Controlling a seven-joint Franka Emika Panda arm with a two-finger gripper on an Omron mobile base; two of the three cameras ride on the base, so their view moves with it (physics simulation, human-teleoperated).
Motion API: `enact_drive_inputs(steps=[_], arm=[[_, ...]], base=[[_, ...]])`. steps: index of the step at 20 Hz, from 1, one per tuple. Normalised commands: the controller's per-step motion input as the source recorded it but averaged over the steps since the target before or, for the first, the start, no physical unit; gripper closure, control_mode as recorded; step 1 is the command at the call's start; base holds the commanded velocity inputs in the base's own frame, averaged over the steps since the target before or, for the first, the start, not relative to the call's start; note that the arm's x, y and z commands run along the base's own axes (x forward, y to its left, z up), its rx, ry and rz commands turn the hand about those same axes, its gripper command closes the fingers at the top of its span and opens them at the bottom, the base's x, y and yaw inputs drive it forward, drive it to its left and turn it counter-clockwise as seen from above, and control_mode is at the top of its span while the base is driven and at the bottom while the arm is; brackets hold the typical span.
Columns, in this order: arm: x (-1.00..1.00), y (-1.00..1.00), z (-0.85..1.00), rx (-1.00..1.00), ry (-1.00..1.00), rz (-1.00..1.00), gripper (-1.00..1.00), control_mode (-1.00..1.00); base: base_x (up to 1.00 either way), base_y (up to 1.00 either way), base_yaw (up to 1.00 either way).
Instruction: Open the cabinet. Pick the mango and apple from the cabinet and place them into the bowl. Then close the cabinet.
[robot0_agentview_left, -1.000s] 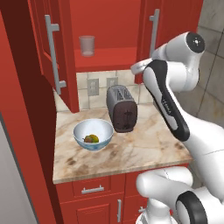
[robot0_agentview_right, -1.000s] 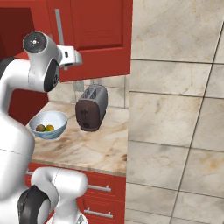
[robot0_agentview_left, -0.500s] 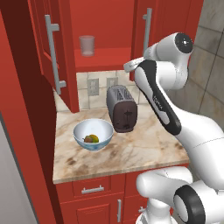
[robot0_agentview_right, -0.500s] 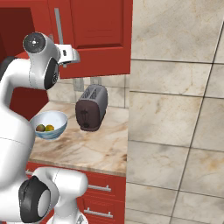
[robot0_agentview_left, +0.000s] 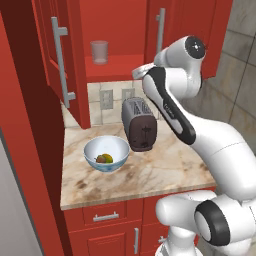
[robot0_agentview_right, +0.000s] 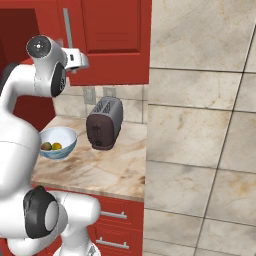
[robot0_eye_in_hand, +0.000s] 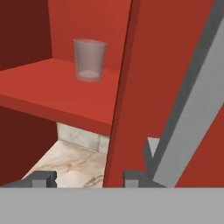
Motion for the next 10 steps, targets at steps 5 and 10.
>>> enact_drive_inputs(steps=[5,10], arm=[[0.43,0.0,0.0,0.0,0.0,0.0,-1.0,-1.0],[0.4,0.0,0.0,0.0,0.0,0.0,-1.0,-1.0]], base=[[0.0,0.0,0.0],[0.0,0.0,0.0]])
